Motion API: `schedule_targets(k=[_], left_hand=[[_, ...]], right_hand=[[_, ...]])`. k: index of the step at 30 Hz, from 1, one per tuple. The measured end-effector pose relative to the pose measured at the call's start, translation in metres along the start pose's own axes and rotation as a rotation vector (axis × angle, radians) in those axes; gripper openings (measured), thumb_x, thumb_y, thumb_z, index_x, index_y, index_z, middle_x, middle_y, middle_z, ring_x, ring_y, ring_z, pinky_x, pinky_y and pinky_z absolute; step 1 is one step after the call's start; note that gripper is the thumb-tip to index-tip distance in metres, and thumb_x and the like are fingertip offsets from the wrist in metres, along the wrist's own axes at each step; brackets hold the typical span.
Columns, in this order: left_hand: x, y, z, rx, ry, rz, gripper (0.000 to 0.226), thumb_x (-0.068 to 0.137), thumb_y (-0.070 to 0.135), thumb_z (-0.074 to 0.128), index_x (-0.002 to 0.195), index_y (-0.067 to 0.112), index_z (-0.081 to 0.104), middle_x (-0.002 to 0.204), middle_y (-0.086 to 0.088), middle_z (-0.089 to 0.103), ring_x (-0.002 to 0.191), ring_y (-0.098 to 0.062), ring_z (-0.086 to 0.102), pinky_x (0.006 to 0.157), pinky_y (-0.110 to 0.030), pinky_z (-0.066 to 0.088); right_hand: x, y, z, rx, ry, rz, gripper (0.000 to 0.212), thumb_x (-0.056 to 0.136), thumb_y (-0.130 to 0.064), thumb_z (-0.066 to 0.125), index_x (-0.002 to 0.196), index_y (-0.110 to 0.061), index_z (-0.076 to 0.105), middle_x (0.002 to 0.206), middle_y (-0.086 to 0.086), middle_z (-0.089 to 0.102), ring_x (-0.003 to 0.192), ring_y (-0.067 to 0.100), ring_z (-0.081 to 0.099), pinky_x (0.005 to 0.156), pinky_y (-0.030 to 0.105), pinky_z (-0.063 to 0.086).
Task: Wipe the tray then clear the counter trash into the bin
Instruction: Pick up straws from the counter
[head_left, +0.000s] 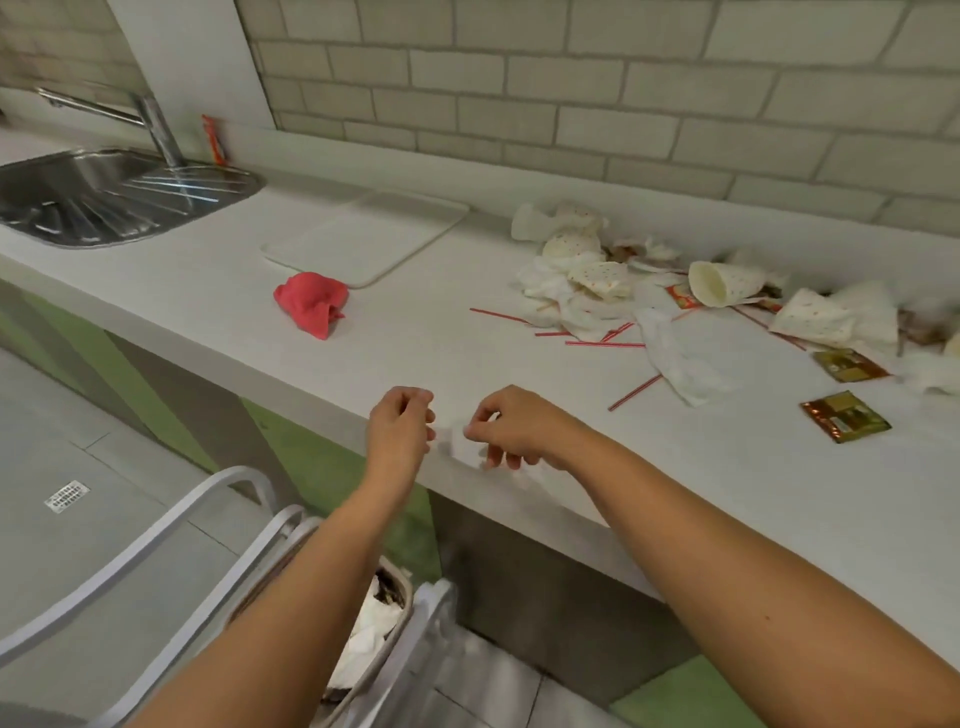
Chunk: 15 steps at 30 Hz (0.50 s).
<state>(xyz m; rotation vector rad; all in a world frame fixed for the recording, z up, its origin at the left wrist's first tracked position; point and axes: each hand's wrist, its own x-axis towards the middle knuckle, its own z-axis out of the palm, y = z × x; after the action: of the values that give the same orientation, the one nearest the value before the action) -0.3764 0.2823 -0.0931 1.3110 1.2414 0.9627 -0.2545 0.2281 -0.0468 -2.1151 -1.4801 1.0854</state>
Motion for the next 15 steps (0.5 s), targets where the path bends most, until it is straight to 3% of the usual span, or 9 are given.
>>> schedule_targets(k=[4, 6, 9, 12, 15], left_hand=[[-0.010, 0.019, 0.058, 0.044, -0.129, 0.069, 0.013, 0.095, 0.018, 0.046, 0.095, 0.011, 0.056, 0.078, -0.001, 0.055, 0.066, -0.014, 0.051, 0.057, -0.022, 0.040], [-0.014, 0.025, 0.085, 0.062, -0.186, 0.091, 0.012, 0.094, 0.018, 0.046, 0.092, 0.012, 0.056, 0.080, -0.001, 0.056, 0.069, -0.013, 0.052, 0.058, -0.021, 0.041], [-0.019, 0.028, 0.124, 0.082, -0.276, 0.105, 0.012, 0.092, 0.014, 0.046, 0.087, 0.018, 0.056, 0.082, 0.000, 0.056, 0.069, -0.015, 0.051, 0.060, -0.022, 0.042], [-0.022, 0.028, 0.154, 0.121, -0.342, 0.113, 0.016, 0.090, 0.011, 0.047, 0.084, 0.023, 0.056, 0.080, 0.003, 0.053, 0.069, -0.016, 0.051, 0.060, -0.023, 0.041], [-0.023, 0.028, 0.177, 0.237, -0.384, 0.173, 0.012, 0.090, 0.011, 0.049, 0.094, 0.019, 0.057, 0.079, 0.008, 0.052, 0.071, -0.014, 0.051, 0.055, -0.016, 0.039]], right_hand=[[-0.012, 0.042, -0.043, -0.017, 0.150, 0.066, 0.021, 0.093, -0.026, 0.053, 0.103, -0.011, 0.063, 0.073, 0.000, 0.062, 0.059, 0.012, 0.053, 0.052, 0.020, 0.040], [-0.013, 0.068, -0.061, -0.043, 0.257, 0.076, 0.019, 0.091, -0.022, 0.054, 0.102, -0.010, 0.065, 0.085, 0.002, 0.064, 0.074, 0.017, 0.060, 0.065, 0.027, 0.049], [-0.011, 0.114, -0.086, -0.101, 0.431, 0.115, 0.024, 0.093, -0.012, 0.049, 0.113, -0.009, 0.062, 0.104, 0.005, 0.058, 0.092, 0.020, 0.057, 0.080, 0.030, 0.047], [-0.005, 0.154, -0.103, -0.194, 0.542, 0.144, 0.042, 0.096, -0.010, 0.044, 0.138, -0.014, 0.043, 0.138, 0.007, 0.040, 0.122, 0.026, 0.045, 0.098, 0.034, 0.041], [-0.001, 0.179, -0.109, -0.276, 0.513, 0.171, 0.056, 0.099, -0.017, 0.040, 0.149, -0.024, 0.016, 0.147, 0.006, 0.033, 0.128, 0.028, 0.039, 0.100, 0.038, 0.040]])
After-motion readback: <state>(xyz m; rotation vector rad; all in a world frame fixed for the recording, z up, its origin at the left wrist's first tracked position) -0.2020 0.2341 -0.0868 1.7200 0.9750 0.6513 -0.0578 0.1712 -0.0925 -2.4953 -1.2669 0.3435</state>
